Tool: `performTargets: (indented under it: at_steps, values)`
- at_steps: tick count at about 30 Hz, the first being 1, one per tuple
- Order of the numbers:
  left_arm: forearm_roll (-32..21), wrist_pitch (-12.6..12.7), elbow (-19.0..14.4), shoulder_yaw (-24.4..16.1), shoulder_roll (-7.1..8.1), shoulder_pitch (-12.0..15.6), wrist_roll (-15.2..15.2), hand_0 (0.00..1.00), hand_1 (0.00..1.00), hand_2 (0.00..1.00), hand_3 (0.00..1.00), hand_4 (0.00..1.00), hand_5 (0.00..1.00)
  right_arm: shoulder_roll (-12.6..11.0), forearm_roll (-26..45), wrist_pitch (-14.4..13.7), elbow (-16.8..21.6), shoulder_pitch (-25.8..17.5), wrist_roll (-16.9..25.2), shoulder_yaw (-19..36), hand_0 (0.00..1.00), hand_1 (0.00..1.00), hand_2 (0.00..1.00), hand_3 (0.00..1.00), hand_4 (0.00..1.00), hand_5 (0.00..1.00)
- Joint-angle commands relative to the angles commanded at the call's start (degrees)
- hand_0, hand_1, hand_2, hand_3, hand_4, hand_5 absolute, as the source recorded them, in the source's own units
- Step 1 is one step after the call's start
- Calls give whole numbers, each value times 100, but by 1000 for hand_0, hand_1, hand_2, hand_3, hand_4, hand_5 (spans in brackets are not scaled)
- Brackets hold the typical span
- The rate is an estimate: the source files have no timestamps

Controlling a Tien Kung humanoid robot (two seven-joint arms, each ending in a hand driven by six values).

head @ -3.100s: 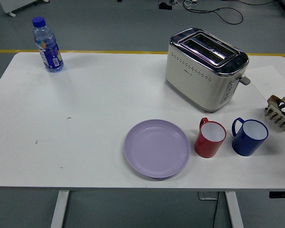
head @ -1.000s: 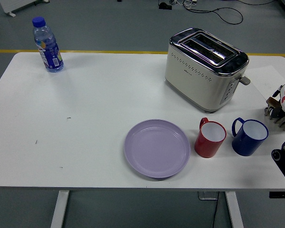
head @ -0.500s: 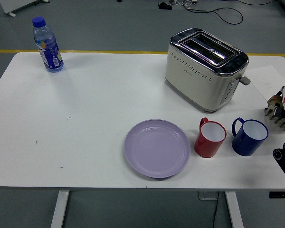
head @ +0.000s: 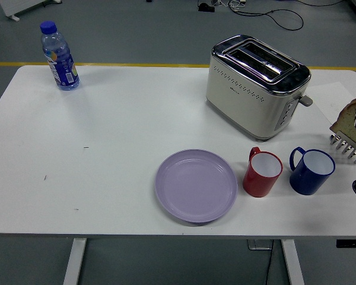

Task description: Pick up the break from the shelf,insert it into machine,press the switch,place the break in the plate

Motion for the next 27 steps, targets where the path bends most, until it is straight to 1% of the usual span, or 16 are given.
performTargets:
  at_steps: [2, 7, 9, 13, 14, 17, 22, 26, 27]
  values:
    - [12, 0, 0, -11, 0, 7, 0, 605, 465, 457, 547, 289, 931, -74, 0, -22, 96, 13, 0, 24, 246, 346, 419, 498, 515, 2]
    - [20, 7, 0, -28, 0, 16, -3, 605, 465, 457, 547, 289, 931, -257, 0, -26, 396, 77, 0, 69, 246, 346, 419, 498, 515, 2]
    - [19, 8, 0, -29, 0, 16, -4, 604, 466, 458, 546, 289, 932, -291, 0, -29, 467, 97, 0, 73, 234, 339, 413, 495, 526, 2]
    - [-12, 6, 0, 2, 0, -2, -5, 604, 466, 458, 546, 289, 932, -453, 0, -37, 702, 281, 0, 86, 234, 339, 413, 495, 526, 2]
    - [-19, 4, 0, 8, 0, -7, -6, 605, 466, 456, 546, 289, 932, -487, 0, -36, 742, 322, 0, 90, 222, 319, 401, 494, 565, 2]
    - [-42, 10, 0, 19, 0, -23, -6, 605, 466, 456, 546, 289, 932, -580, 0, -52, 848, 460, 0, 108, 222, 319, 401, 494, 565, 2]
    - [-93, 13, 0, 56, 0, -55, -8, 603, 466, 456, 546, 289, 933, -618, 37, -42, 896, 831, 0, 63, 217, 312, 396, 493, 567, 2]
    - [-149, 16, 0, 92, 0, -61, -7, 605, 466, 456, 546, 289, 932, -555, 278, 74, 873, 1337, 0, -95, 217, 308, 392, 493, 570, 2]
    - [-160, 14, 0, 104, 0, -62, -6, 605, 466, 456, 546, 289, 932, -504, 348, 95, 857, 1515, 0, -164, 217, 308, 392, 493, 570, 2]
